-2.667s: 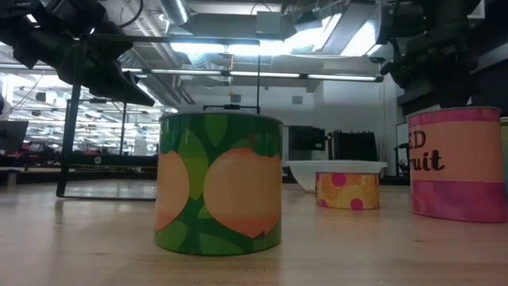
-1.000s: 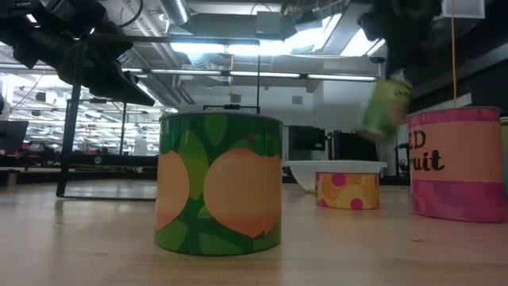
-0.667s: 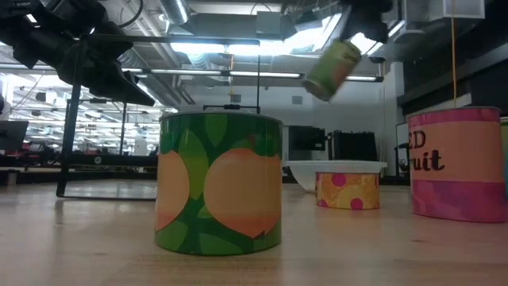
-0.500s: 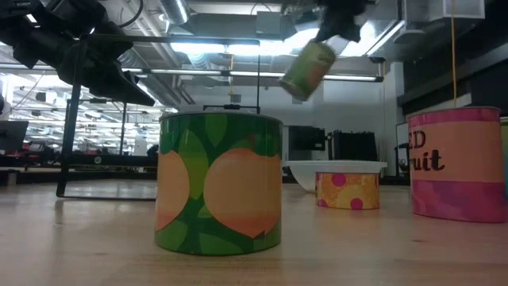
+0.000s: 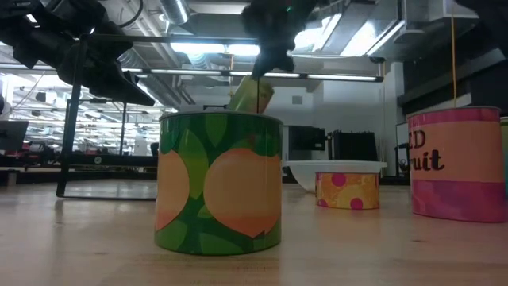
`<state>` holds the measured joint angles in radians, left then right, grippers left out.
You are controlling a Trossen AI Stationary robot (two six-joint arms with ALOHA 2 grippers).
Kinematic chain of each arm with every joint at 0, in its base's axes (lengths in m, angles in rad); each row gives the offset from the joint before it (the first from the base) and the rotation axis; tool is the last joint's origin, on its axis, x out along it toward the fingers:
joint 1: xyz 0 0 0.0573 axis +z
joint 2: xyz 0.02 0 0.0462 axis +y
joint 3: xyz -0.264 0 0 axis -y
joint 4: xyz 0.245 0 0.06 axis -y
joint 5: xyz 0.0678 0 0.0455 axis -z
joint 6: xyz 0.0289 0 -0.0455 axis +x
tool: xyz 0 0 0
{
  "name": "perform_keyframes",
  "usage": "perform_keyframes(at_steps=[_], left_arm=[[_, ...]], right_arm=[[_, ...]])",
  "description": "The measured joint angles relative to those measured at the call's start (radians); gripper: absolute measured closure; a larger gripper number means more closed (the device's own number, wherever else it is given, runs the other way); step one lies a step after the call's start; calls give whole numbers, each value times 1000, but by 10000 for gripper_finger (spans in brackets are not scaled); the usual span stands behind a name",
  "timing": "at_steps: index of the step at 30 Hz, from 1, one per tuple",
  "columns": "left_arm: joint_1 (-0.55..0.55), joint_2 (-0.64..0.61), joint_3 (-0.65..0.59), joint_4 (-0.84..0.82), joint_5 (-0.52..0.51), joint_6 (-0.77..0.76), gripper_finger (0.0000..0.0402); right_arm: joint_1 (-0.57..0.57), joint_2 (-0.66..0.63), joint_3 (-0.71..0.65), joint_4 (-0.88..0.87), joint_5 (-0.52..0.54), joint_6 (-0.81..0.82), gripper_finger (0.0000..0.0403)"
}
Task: Pick and place cans onto a shelf
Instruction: Put the large canned oranges on the shelf
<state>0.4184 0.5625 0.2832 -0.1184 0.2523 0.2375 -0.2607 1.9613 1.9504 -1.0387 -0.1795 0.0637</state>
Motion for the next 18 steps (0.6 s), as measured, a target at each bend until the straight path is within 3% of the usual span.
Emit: perform_keyframes(at_steps=[8, 18], left_arm=[[0, 0, 0, 0, 0, 0, 321], [0, 0, 0, 0, 0, 0, 321]], right_arm=[[0, 99, 26, -6, -6, -16, 403], [-1, 116, 26, 9, -5, -19, 403]])
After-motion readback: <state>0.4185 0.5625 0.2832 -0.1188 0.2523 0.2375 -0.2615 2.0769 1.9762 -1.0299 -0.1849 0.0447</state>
